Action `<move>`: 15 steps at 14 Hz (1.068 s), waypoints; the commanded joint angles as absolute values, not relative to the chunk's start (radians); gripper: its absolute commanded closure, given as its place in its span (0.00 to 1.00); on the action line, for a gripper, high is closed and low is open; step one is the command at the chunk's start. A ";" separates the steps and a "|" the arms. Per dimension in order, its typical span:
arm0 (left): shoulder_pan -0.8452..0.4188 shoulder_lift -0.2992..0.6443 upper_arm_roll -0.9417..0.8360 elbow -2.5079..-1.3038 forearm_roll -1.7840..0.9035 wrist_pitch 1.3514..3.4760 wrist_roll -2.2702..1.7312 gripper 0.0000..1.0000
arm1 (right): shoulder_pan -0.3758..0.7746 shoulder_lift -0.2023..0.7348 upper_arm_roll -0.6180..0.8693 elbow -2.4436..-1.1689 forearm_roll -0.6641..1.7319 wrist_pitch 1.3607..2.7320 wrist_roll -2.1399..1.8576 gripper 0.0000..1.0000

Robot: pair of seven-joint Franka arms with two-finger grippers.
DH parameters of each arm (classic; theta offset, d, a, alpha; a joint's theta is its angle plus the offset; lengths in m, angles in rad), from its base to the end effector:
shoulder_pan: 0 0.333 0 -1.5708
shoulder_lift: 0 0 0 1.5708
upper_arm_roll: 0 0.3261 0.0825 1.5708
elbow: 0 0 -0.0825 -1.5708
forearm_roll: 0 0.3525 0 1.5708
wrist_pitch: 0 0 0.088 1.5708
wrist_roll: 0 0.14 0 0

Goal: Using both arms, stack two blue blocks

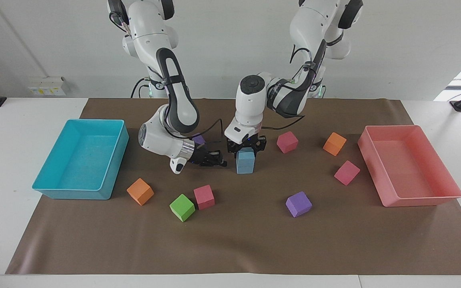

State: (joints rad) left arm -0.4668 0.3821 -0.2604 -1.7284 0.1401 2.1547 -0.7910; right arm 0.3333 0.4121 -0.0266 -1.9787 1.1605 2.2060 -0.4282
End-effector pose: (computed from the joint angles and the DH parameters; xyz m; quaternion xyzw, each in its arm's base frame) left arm 0.4917 -0.4052 0.3654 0.9995 0.0053 0.0295 0.0118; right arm 0.5496 0.2329 0.2678 -0.9104 0.0397 0.0509 0.4087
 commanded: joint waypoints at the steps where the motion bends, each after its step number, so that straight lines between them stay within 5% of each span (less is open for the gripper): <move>1: -0.482 0.380 -0.250 -1.732 0.167 2.152 -0.804 0.03 | 0.327 0.413 -0.021 -1.987 1.207 2.220 -0.482 1.00; 15: -0.413 0.276 -0.242 -1.626 0.164 1.993 -0.703 0.00 | 0.328 0.411 -0.021 -1.988 1.207 2.220 -0.482 1.00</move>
State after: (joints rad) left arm -0.4455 0.3137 -0.2378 -1.6628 0.1452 2.0764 -0.7628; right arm 0.3334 0.4122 -0.0266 -1.9787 1.1606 2.2060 -0.4282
